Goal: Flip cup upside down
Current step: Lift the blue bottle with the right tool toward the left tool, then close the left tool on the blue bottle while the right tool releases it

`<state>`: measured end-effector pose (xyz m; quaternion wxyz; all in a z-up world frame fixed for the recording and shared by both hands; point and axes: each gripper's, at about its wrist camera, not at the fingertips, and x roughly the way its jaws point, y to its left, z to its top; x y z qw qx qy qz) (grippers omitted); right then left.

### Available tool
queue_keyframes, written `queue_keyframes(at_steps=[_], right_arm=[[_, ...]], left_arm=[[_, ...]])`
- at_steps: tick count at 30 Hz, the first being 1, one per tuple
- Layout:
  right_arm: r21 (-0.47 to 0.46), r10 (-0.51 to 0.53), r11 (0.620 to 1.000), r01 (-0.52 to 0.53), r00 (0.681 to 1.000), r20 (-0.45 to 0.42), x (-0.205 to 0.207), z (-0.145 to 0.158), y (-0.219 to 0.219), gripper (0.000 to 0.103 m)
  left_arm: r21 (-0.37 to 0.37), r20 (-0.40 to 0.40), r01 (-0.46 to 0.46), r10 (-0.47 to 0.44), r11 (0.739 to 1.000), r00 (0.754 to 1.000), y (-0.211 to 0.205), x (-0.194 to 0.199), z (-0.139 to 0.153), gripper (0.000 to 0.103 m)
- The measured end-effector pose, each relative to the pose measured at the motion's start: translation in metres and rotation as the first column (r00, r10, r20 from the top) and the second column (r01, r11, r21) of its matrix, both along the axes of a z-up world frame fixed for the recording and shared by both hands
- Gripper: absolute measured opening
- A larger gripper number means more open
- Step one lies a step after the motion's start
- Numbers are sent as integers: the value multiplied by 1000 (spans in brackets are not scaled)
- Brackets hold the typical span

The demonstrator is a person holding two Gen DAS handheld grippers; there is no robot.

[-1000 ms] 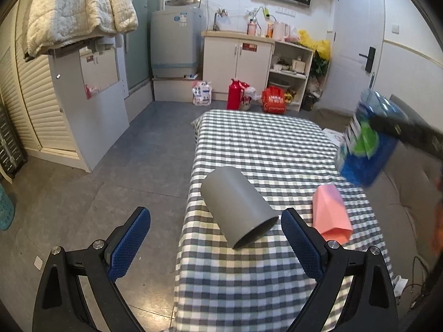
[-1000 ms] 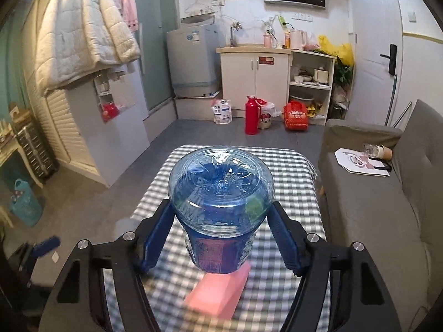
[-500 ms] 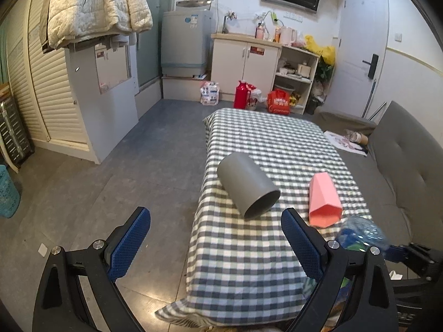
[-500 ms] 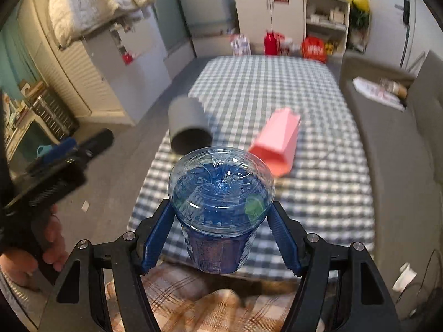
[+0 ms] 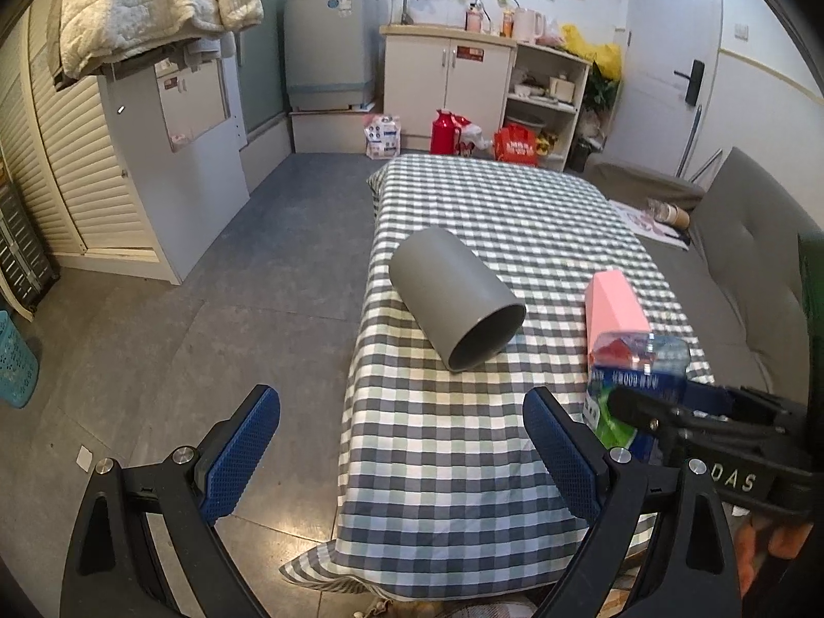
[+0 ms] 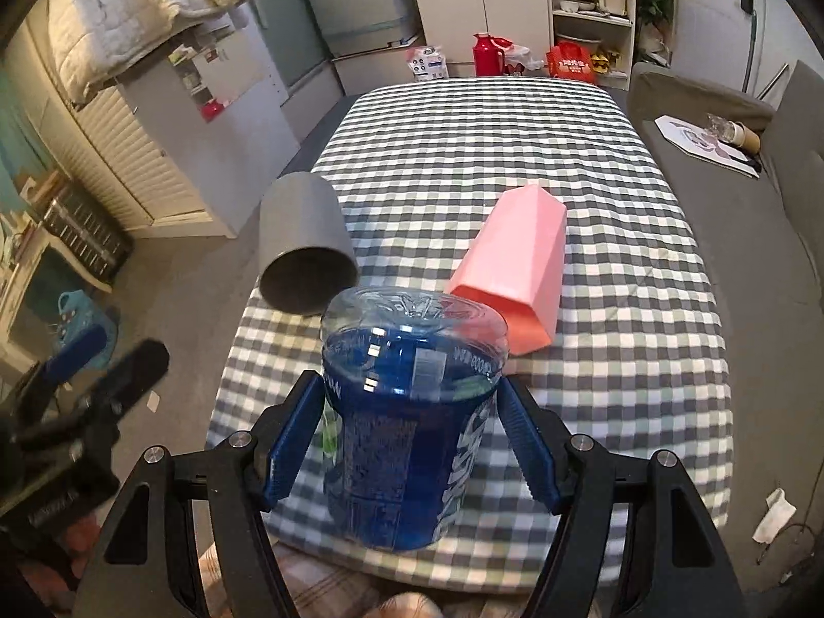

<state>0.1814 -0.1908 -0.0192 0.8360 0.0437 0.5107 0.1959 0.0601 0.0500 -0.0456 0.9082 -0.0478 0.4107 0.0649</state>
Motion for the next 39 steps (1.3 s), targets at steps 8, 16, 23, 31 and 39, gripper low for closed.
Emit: queue_keyframes(at_steps=[8,16,23,31,39], right_arm=[[-1,19,1000,-19,999,29,5,0,-5,71],[1,-41,999,41,991,128,-3,31,-46,86],[-25,-134,990,141,976,172,-12,37,-94,91],[-37,-212,975,221,963,167,-12,28,-132,91],[-79,-224,967,240,959,171,-5,16,-147,91]], left_arm=[[13,-36,21,-21,1000,999,-15,11,-11,98],[13,-42,48,-47,999,998,-33,13,-3,98],[21,-51,91,-90,996,995,-62,15,3,98],[10,-97,163,-161,987,982,-89,33,0,98],[30,-171,199,-191,980,967,-113,66,-14,98]])
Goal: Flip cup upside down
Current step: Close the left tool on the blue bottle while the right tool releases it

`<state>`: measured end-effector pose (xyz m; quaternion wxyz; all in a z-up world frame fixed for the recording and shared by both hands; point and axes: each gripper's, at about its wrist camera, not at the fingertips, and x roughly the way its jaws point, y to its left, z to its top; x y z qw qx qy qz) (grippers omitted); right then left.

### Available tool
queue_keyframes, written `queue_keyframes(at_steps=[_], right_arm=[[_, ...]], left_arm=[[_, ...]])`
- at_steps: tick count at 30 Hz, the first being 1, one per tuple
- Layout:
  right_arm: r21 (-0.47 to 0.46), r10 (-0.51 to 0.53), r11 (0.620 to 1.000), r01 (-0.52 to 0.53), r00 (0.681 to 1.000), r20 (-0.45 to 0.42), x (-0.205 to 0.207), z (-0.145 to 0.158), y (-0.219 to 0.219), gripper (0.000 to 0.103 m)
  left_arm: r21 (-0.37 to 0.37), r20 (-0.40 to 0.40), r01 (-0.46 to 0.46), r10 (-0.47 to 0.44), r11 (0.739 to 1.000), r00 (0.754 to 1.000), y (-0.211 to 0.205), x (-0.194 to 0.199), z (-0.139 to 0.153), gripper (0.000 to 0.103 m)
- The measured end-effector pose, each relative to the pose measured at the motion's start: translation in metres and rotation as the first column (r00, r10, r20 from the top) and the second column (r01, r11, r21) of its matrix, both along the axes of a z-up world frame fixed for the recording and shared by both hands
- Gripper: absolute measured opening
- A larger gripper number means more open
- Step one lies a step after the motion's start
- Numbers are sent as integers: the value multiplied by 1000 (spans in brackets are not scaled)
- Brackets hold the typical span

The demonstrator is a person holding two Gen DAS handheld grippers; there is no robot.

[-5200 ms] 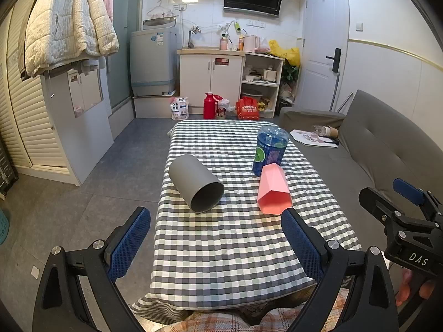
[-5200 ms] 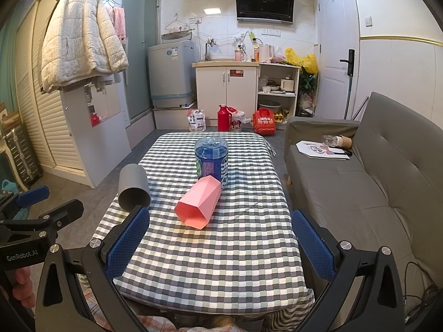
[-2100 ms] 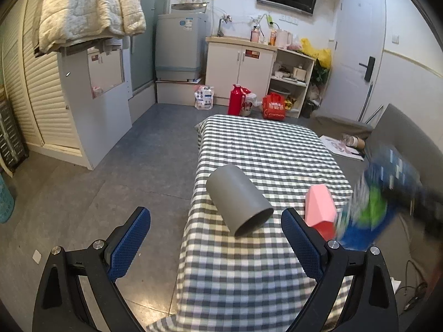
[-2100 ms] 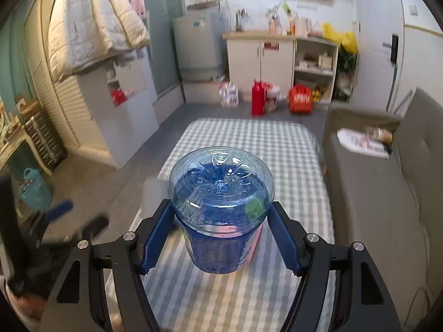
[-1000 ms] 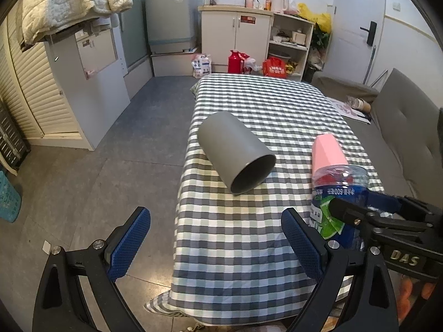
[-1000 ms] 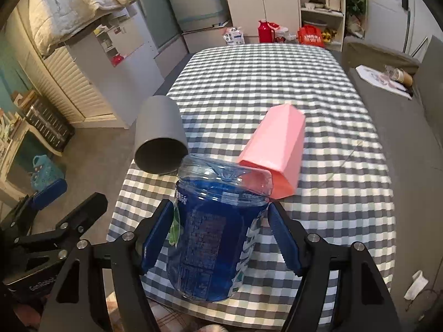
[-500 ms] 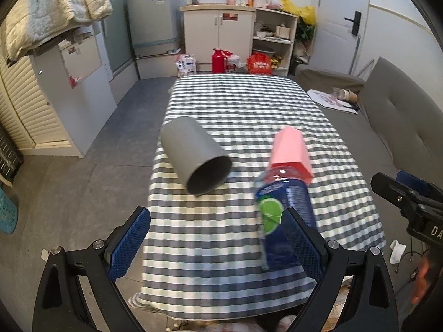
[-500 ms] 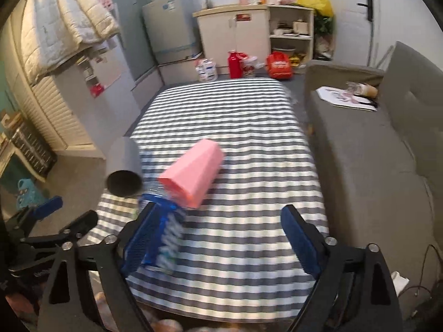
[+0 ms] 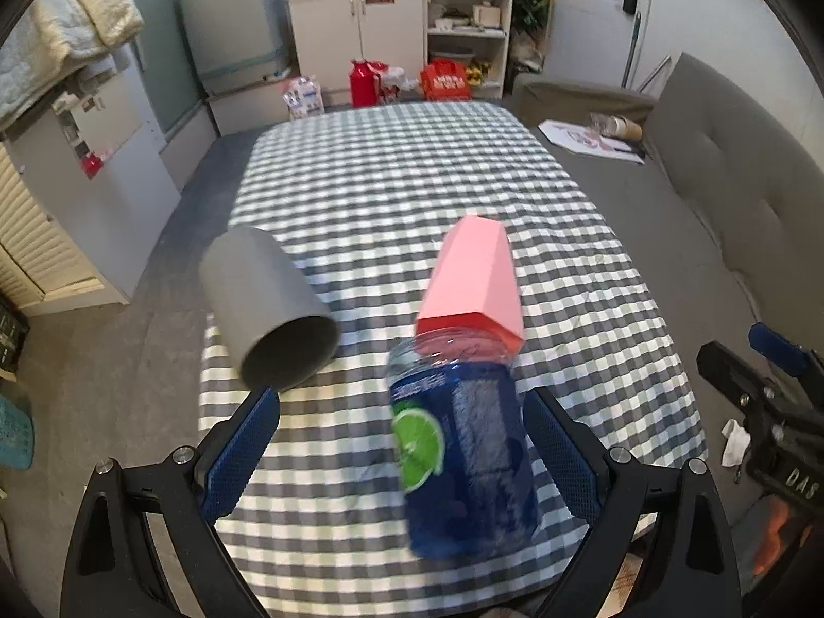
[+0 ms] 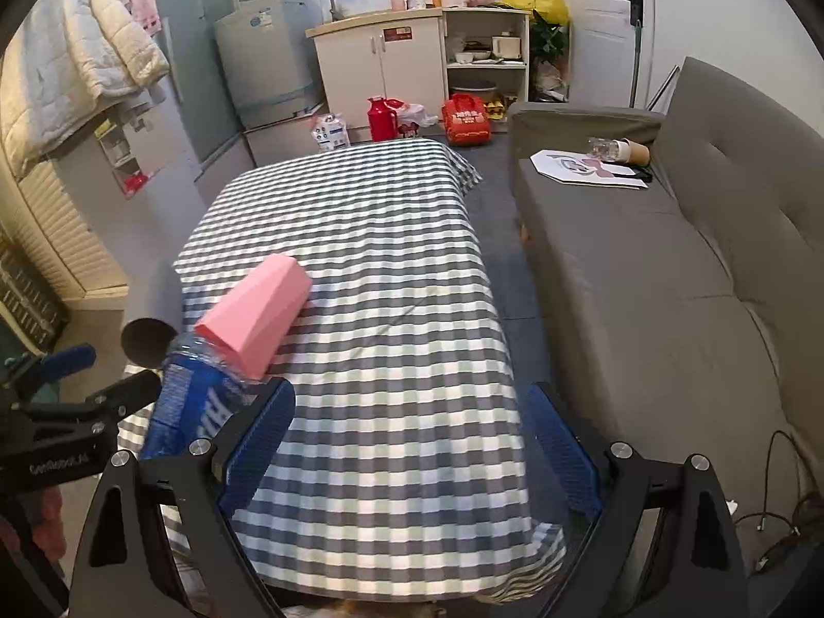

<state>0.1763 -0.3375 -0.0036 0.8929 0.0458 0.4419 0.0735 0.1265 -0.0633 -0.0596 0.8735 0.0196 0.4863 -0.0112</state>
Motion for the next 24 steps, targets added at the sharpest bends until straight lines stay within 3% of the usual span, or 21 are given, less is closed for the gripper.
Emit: queue_keyframes(at_steps=[15,19,24], right_arm=[[-21,-10,1000,9,998,-59,26,-34,6,91],[-20,-4,1000,3,997,-72,27,-39,13,91],[-25,-4,1000,2,997,-79,27,-41,18,91]], left_arm=[[-63,-140,19,-28,998,990,-10,39,-41,96],[-83,-196,18,-34,996,980,-9,42,-50,78],[-97,-208,14,-34,995,977,-7,38,-49,78]])
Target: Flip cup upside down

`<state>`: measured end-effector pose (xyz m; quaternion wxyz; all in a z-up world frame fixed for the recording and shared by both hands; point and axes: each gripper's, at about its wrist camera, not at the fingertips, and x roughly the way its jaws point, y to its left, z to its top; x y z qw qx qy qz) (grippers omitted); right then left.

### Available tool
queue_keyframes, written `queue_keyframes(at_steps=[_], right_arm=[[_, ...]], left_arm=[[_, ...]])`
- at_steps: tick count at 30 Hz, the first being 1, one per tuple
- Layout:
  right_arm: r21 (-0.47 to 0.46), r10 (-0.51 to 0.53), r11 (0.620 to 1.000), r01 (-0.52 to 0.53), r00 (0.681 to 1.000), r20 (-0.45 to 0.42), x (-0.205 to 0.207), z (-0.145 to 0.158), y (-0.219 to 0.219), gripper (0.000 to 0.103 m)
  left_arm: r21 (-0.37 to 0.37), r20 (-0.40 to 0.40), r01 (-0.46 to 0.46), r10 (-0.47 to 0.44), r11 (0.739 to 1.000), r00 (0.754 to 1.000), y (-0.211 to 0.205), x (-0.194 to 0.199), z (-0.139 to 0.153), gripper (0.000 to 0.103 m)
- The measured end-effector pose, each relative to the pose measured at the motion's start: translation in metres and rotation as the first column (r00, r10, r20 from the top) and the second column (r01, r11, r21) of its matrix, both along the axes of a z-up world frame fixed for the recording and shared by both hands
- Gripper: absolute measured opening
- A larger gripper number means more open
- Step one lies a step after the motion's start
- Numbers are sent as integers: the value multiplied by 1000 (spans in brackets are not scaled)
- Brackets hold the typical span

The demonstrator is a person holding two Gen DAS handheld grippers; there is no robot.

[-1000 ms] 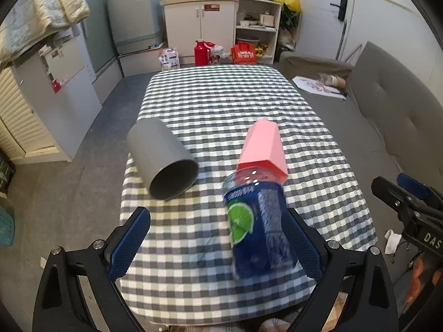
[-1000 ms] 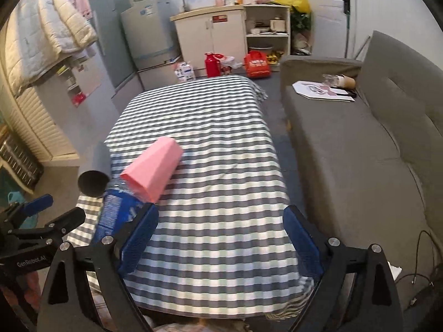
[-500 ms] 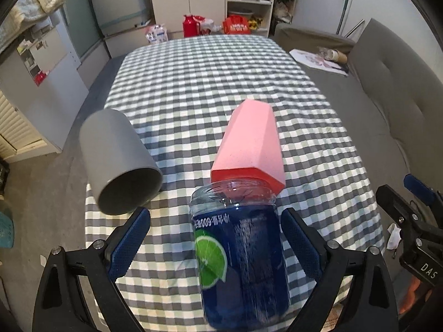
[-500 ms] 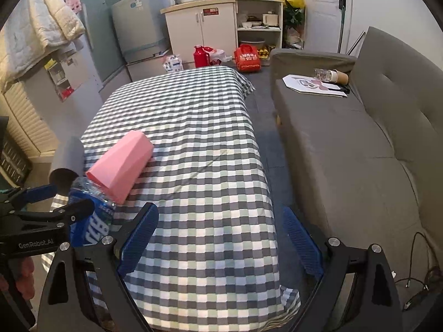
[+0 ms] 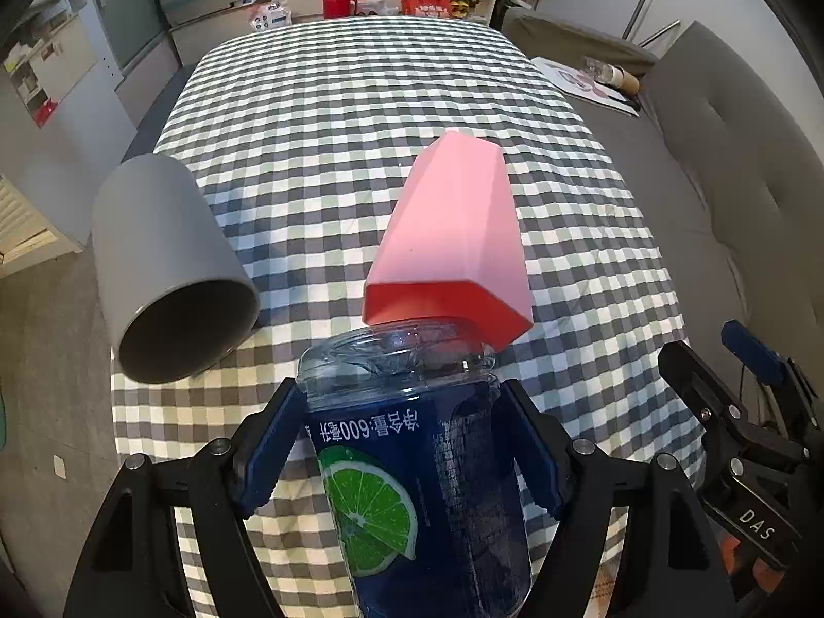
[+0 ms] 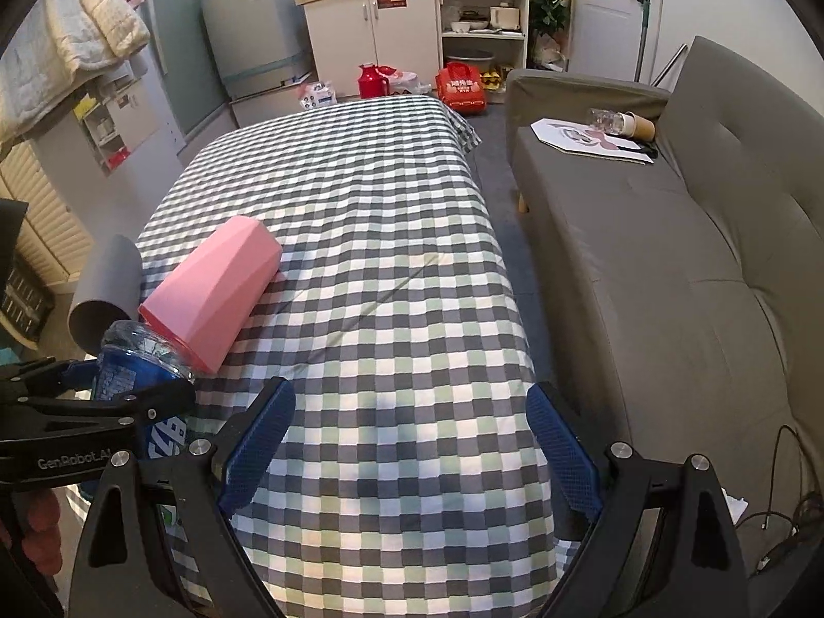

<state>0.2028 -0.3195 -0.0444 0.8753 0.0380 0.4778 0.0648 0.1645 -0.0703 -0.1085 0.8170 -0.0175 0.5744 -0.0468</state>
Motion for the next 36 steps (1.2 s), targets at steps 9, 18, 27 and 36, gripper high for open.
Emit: queue_keyframes(at_steps=[9,18,27,36], right_arm=[[-4,-8,1000,8,999,36,-11,18,1,91],[0,-14,1000,14,998,69,-28,37,-3,91],[6,-27,1000,27,996,85,-36,47,-10,91],[4,-29,1000,29,994,101,-45,56,-13,91]], left_arm=[[-11,76,-10,11,1000,997,6,-15,32,78],[45,146,4,-10,999,989,3,-36,47,77],[15,190,49,-51,999,980,-3,-62,46,77],[20,195,107,-109,994,975,-11,-79,39,81]])
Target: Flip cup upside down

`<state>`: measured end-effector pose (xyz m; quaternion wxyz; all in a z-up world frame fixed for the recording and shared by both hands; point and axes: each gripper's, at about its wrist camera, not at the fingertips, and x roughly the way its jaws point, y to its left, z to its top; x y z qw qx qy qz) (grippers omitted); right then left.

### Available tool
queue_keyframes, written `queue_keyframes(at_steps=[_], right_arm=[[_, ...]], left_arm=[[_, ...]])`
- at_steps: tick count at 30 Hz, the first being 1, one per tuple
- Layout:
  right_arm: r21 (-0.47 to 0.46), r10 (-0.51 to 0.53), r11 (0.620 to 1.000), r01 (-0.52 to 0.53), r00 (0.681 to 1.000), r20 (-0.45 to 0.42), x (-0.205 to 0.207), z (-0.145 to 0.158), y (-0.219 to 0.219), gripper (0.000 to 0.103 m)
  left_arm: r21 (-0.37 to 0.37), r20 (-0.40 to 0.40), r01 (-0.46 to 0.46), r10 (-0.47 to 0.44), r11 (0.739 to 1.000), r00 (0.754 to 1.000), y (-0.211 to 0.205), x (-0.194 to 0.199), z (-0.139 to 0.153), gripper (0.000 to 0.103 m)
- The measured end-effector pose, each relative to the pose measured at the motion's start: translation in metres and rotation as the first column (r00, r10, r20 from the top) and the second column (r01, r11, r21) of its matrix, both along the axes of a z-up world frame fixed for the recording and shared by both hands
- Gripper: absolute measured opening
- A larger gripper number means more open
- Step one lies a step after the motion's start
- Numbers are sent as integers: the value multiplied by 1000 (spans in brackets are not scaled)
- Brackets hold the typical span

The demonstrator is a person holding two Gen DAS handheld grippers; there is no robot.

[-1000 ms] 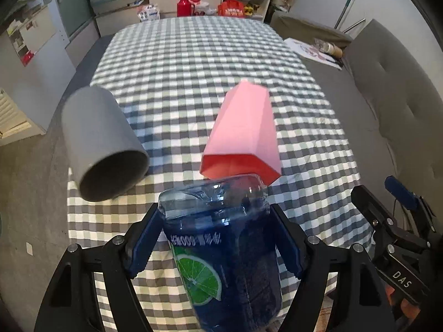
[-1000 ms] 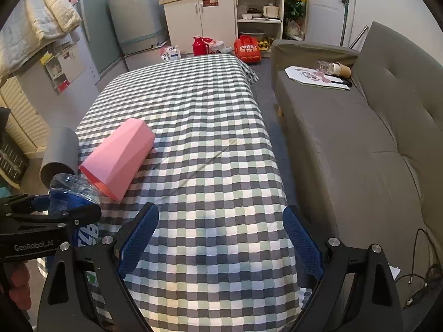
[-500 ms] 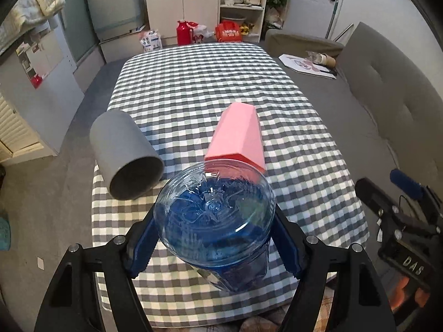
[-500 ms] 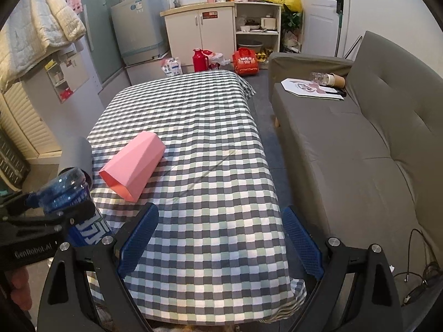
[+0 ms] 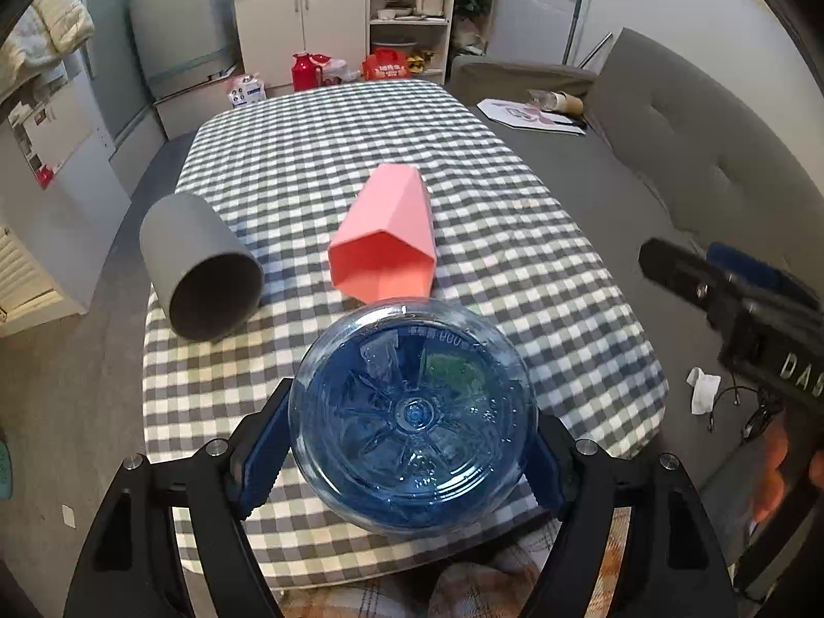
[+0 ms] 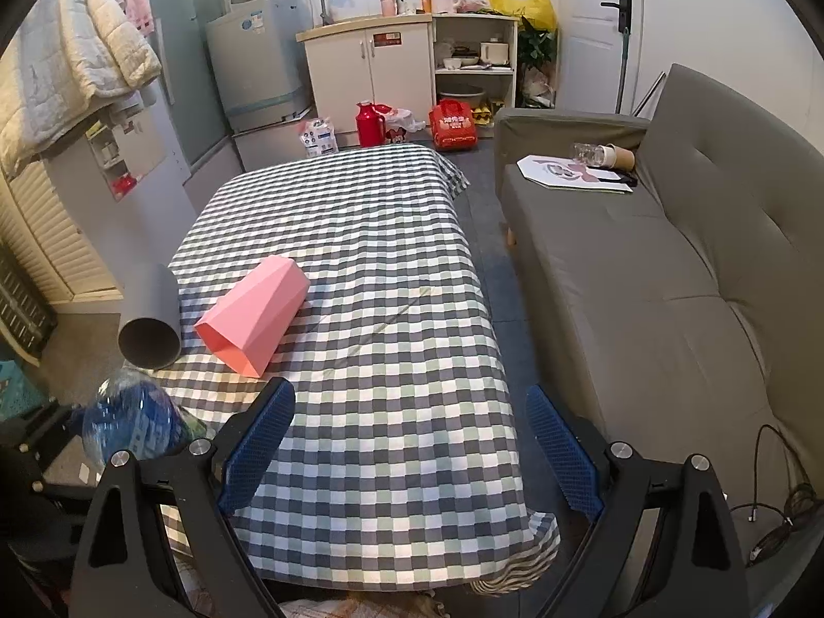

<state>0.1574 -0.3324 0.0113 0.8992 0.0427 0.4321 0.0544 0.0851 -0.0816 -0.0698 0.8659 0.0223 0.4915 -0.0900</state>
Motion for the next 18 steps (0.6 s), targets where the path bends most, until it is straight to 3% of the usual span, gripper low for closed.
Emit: queue_keyframes(at_steps=[13,18], right_arm=[[-3,5,1000,-5,1000,-12,-6,-1,2,91],[-6,11,1000,-11,1000,-17,-4,-3,4,91]], left_arm=[[-22,-49,5,-6,1000,999,5,-5,-27,81],[-39,-42,33,-35,999,999,6,-7,-32,68]])
